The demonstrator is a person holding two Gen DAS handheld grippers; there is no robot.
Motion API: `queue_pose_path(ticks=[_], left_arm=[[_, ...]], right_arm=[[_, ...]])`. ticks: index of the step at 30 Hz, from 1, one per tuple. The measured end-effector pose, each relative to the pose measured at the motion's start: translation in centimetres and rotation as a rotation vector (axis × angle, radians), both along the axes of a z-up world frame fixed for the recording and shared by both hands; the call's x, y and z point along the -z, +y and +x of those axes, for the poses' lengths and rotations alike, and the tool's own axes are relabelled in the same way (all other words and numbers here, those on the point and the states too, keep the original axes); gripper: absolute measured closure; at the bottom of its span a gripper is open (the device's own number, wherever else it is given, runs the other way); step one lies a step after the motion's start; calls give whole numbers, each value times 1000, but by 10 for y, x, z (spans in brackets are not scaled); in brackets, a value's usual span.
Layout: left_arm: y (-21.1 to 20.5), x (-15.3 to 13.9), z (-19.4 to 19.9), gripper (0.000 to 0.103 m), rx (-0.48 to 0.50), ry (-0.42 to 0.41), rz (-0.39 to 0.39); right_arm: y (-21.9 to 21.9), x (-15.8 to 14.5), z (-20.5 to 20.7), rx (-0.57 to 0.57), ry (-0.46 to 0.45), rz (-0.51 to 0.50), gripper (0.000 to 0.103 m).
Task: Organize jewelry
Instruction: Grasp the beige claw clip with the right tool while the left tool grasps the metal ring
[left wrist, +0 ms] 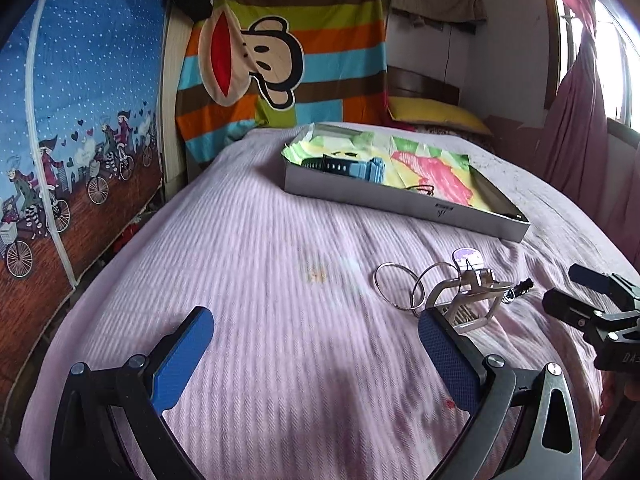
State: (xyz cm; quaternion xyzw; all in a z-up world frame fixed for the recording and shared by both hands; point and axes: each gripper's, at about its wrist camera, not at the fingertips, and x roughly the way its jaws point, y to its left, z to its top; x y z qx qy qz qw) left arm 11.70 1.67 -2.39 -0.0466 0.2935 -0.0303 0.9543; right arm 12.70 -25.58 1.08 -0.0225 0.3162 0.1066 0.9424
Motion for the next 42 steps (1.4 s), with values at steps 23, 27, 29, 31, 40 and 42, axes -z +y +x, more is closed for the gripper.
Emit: queue_pose_path(ticks=[23,27,29,31,40,42], left_arm=[[-22,2,38,43,156,82,31],[-25,3,45,53,195,101,38],[-30,4,50,58,219,112,45],[-32,6,55,62,239,124,43],[-26,14,74,69,261,190,-54],[-24,15,74,76,261,194,-70]], right_arm=[[17,22,15,-94,100,86,56],[22,22,14,-122,105,95,58],[22,22,14,-135,109,110,61],[23,23,15,-141,111,115,64],[37,30,27,-165,124,107,70],[38,31,28,-164,131,107,75]])
